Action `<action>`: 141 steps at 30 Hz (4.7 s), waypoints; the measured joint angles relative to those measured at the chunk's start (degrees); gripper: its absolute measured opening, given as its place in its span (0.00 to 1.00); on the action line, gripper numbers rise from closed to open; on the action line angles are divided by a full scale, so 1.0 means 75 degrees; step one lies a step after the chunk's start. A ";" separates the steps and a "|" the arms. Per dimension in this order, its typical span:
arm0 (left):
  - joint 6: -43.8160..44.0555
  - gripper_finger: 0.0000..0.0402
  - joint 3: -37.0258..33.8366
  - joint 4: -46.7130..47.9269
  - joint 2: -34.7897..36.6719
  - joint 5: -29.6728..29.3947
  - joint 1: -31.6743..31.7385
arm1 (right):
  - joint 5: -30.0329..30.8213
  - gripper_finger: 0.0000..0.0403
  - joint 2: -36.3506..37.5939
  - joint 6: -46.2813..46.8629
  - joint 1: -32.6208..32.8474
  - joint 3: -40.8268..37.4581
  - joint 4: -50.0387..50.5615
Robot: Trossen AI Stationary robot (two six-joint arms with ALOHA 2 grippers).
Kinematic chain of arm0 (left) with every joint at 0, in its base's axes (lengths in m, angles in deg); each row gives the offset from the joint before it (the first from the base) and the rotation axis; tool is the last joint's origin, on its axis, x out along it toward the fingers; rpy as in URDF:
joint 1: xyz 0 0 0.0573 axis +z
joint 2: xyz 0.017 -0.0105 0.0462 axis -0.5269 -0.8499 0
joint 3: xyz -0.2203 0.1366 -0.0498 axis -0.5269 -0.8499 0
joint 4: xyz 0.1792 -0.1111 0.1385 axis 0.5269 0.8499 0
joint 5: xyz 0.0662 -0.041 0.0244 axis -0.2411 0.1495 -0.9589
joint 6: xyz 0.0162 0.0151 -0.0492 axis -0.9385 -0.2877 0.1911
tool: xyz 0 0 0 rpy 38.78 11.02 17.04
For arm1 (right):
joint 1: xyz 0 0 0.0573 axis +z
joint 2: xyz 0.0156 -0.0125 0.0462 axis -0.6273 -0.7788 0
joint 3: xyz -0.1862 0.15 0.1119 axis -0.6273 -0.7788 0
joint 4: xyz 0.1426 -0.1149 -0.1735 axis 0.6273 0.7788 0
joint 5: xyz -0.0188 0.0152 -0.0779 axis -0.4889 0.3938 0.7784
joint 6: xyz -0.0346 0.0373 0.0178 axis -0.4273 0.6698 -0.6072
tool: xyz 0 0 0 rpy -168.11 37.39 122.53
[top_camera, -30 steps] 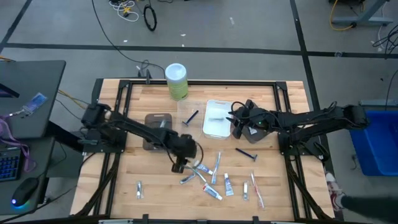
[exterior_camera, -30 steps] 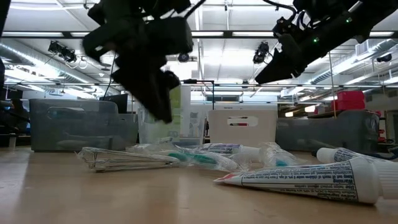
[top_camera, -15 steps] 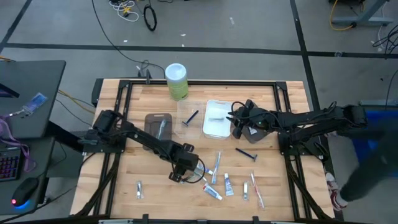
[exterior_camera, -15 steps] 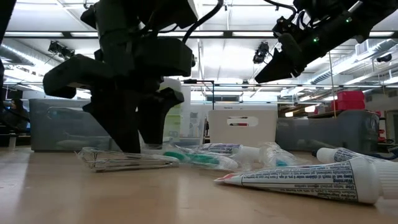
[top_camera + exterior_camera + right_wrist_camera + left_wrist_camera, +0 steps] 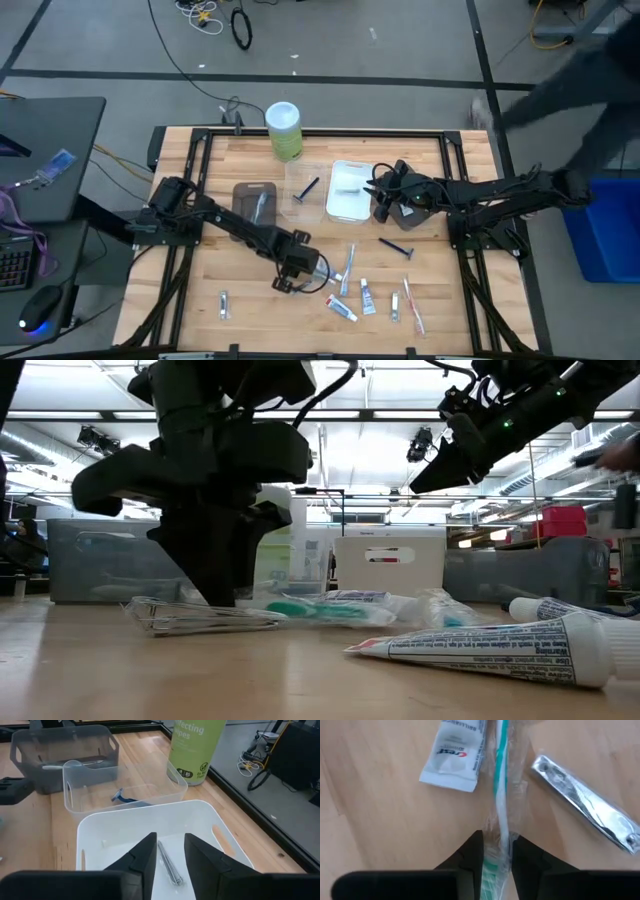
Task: Pick & Place Travel size toiletries
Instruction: Put the green toothbrush into the left black bin, then put the blue razor into the transparent bin
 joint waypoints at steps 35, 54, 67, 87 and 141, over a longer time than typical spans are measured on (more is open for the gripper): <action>0.6377 0.15 0.3441 0.8406 0.0461 -0.1028 0.0379 | -0.0002 0.27 -0.0003 -0.0001 0.0001 0.0000 0.0105; 0.7340 0.16 0.0493 0.6509 0.0647 -0.1352 0.1527 | 0.0001 0.25 -0.0006 -0.0001 0.0000 0.0000 0.0032; 0.5824 0.37 0.0683 0.6811 0.0644 -0.1639 0.1565 | -0.0003 0.26 -0.0006 -0.0001 0.0000 0.0000 -0.0009; 0.2346 0.39 0.4013 0.4497 0.0651 -0.2646 0.0059 | -0.0868 0.40 -0.0006 -0.0205 0.0004 0.0000 -0.0096; 0.0645 0.39 -0.2745 -0.5914 0.4065 -0.1345 0.2786 | -0.1877 0.45 -0.4247 0.3950 0.2400 0.3261 0.6646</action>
